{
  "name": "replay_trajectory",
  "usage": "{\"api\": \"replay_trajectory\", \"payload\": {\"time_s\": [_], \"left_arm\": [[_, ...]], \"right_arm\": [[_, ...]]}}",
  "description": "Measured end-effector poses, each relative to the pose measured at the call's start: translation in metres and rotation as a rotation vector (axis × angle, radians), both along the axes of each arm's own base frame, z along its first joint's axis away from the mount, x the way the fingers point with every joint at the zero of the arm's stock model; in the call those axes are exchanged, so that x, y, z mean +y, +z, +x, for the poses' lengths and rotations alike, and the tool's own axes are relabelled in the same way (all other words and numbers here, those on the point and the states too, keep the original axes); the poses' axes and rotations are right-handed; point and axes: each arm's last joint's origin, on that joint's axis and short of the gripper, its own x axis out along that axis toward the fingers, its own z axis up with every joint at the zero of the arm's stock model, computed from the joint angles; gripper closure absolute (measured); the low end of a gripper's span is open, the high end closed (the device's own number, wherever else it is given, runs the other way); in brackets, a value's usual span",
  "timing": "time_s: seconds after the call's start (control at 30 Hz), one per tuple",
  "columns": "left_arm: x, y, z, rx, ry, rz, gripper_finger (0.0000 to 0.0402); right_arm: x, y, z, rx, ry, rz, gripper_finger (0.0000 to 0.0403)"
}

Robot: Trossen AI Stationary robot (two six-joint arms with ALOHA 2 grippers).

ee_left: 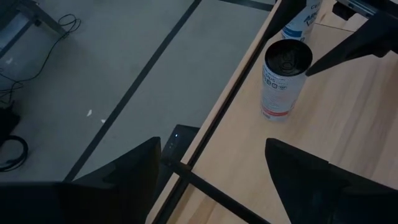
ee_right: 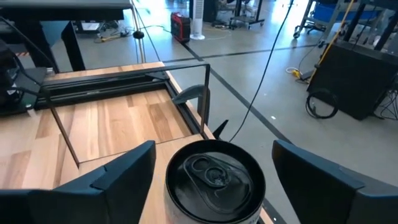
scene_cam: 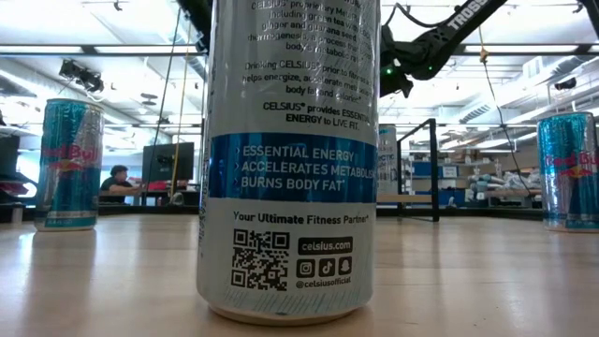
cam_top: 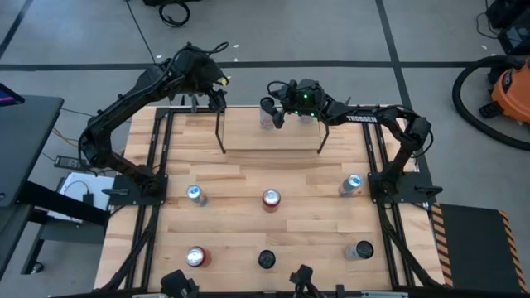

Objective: Place canned beverage on shelf
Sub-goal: Put the top white-pink soda can on the shelf

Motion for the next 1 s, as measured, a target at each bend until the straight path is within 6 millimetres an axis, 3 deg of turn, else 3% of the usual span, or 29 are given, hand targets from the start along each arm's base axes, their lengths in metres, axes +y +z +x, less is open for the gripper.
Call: {"api": "replay_trajectory", "payload": {"time_s": [0.2,0.73,1.0], "left_arm": [[0.0000,0.0000,0.0000,0.000,0.000,0.000,0.0111],[0.0000,0.0000,0.0000,-0.001,0.000,-0.001,0.0111],[0.0000,0.0000,0.0000,-0.001,0.001,-0.001,0.0111]], "right_arm": [[0.0006,-0.0007,0.0001,0.003,0.012,0.013,0.0051],[0.0024,-0.0065,-0.0007,0.058,0.009,0.039,0.0051],[0.0020,-0.0087,-0.0015,0.093,-0.030,0.021,0.0087]]}}
